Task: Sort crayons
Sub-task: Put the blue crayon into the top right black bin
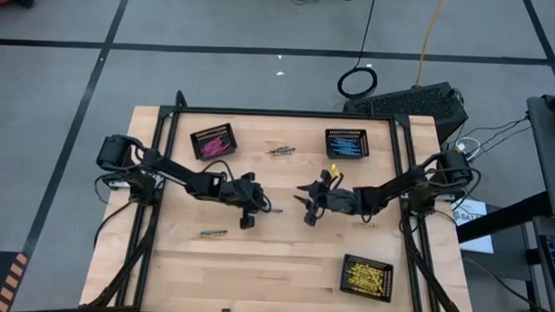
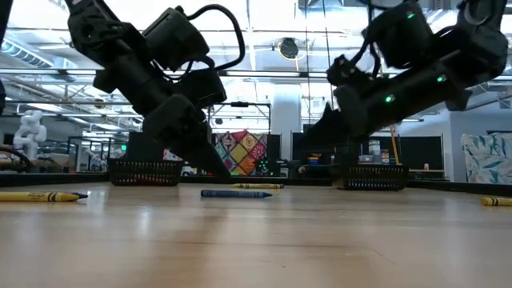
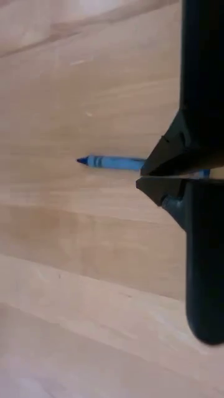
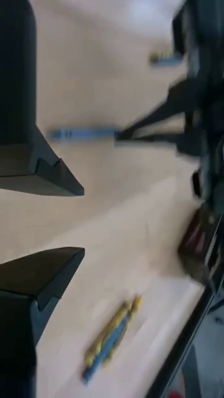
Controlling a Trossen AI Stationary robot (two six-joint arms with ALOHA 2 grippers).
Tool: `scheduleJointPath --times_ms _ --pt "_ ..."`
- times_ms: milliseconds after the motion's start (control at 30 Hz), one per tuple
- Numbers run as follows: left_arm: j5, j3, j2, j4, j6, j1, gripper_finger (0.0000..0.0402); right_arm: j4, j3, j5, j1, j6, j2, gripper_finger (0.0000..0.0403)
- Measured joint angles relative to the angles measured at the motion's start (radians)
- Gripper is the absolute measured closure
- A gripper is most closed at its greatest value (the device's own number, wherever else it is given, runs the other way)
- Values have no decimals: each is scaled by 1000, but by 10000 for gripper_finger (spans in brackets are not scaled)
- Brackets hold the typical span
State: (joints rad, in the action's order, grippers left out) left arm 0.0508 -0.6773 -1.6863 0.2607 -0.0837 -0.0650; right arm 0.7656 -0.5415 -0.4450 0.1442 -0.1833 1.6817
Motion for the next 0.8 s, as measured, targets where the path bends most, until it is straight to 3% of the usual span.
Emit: scheduleJointPath --times_ms 233,433,600,800 --pt "-22 -1 -13 18 42 -39 287 12 0 0 127 -97 -42 273" --pt "156 -2 -63 20 40 -32 219 -22 0 -30 204 -51 -126 273" --pt "89 -4 -116 77 83 -23 218 -37 0 -57 232 -42 -158 273" --pt "67 -5 -150 84 87 -14 270 -54 0 -56 256 -84 -156 273"
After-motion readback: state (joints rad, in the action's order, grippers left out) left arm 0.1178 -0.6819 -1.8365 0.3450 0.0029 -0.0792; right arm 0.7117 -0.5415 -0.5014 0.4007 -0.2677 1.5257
